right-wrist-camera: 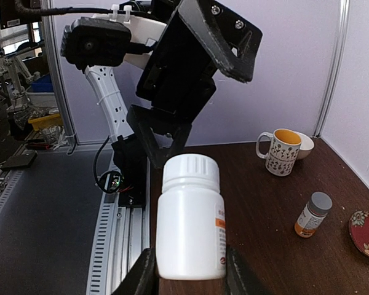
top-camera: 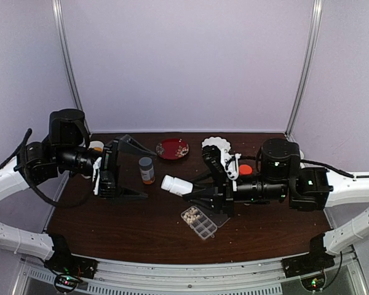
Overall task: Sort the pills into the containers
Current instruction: Unscrew the lid of the pill bottle from the pill bottle.
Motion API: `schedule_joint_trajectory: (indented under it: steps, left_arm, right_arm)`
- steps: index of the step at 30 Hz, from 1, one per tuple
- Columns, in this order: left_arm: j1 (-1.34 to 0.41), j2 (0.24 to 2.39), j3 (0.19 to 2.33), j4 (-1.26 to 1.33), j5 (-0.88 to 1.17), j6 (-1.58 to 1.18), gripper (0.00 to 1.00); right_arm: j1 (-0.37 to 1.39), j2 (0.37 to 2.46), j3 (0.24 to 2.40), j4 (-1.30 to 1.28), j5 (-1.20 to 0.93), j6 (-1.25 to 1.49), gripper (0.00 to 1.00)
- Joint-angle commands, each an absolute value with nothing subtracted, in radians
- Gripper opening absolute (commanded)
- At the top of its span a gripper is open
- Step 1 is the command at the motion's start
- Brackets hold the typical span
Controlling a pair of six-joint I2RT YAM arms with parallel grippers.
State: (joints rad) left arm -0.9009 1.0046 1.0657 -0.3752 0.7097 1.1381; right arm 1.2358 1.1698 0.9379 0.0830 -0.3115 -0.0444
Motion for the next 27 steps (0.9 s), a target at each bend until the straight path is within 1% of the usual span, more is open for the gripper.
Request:
schedule_joint_trajectory:
  steps: [1,7,10,12,21,27]
  left_arm:
    - [-0.916,0.997,1.059,-0.36,0.66,1.358,0.94]
    - [-0.918,1.001,1.057,-0.349,0.699,1.355,0.78]
    - [-0.918,1.001,1.052,-0.351,0.717,1.355,0.66]
    - [-0.919,1.002,1.05,-0.351,0.727,1.351,0.65]
    - [-0.918,1.015,1.055,-0.35,0.785,1.324,0.66]
    - [-0.918,1.018,1.055,-0.351,0.805,1.315,0.57]
  right_arm:
    - [1.229,1.209,1.009,0.103,-0.391,-0.014,0.01]
    - [1.224,1.246,1.03,0.119,-0.406,-0.012,0.0]
    - [1.22,1.25,1.034,0.121,-0.406,-0.009,0.0]
    - [1.219,1.253,1.035,0.121,-0.405,-0.008,0.0]
    - [1.217,1.274,1.051,0.118,-0.405,-0.006,0.0]
    - [1.217,1.287,1.071,0.112,-0.403,-0.011,0.0]
